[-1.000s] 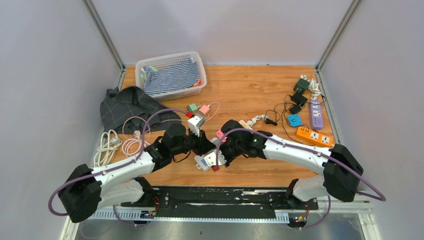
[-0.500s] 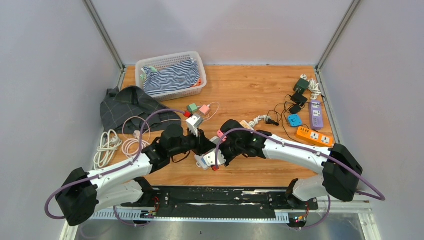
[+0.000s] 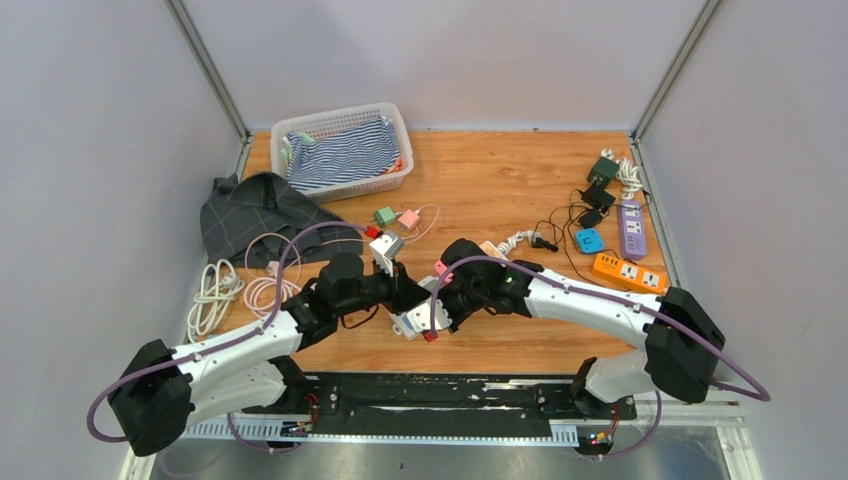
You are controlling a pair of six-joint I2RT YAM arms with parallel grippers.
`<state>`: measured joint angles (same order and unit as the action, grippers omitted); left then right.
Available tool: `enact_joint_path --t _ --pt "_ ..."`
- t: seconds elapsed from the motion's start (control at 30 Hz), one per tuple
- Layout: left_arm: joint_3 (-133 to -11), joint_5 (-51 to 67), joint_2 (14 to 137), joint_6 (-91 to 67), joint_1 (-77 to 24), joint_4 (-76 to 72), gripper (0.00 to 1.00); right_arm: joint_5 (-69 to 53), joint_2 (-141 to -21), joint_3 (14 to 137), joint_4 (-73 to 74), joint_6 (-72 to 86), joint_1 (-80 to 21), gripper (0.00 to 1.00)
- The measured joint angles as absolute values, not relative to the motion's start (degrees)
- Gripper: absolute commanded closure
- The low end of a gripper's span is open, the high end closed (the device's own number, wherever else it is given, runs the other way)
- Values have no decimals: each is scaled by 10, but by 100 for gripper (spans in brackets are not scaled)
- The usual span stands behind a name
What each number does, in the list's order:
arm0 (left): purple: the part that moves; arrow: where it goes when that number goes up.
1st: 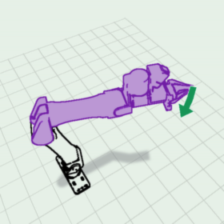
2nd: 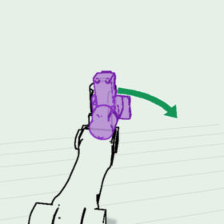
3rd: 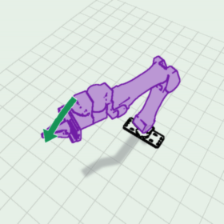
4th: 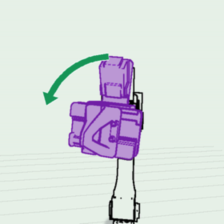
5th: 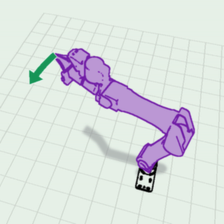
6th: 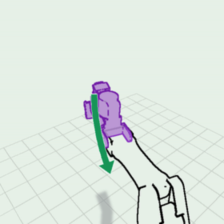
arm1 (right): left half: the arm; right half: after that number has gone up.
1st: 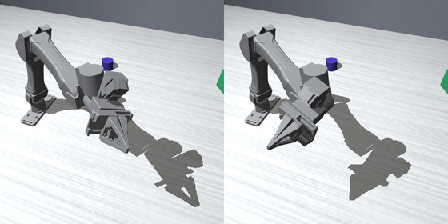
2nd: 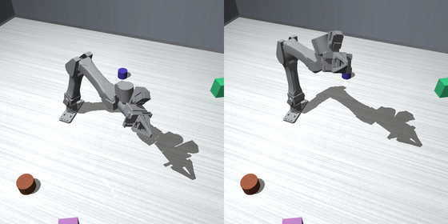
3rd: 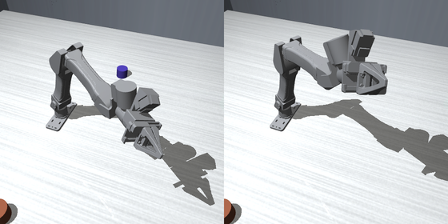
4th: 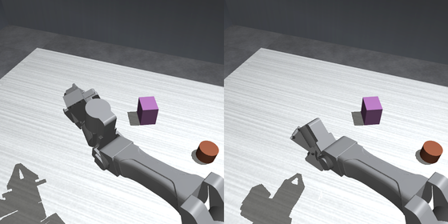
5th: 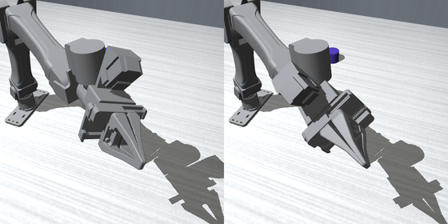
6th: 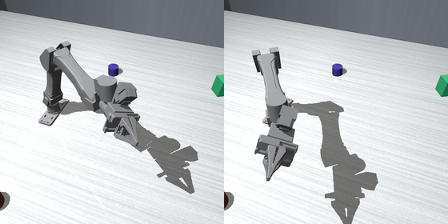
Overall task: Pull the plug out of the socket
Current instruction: Remove the plug from the socket.
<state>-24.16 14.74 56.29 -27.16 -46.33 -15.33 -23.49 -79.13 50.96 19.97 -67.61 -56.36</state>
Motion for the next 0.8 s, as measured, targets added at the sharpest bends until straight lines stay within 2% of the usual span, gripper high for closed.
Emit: enact_joint_path --t 0.17,0.27,0.4,0.5,0.8 --pt "-242 147 563 -269 -463 -153 100 -235 -791 511 201 -674 -564 75" --pt "-242 143 558 -267 -463 -153 100 -235 -791 517 208 -659 -564 54" --pt "-242 137 546 -265 -463 -154 100 -238 -789 519 226 -639 -568 38" --pt "-242 135 540 -266 -462 -153 100 -239 -785 519 239 -627 -571 36" --pt "-252 123 526 -250 -449 -127 100 -260 -759 519 291 -608 -572 38"
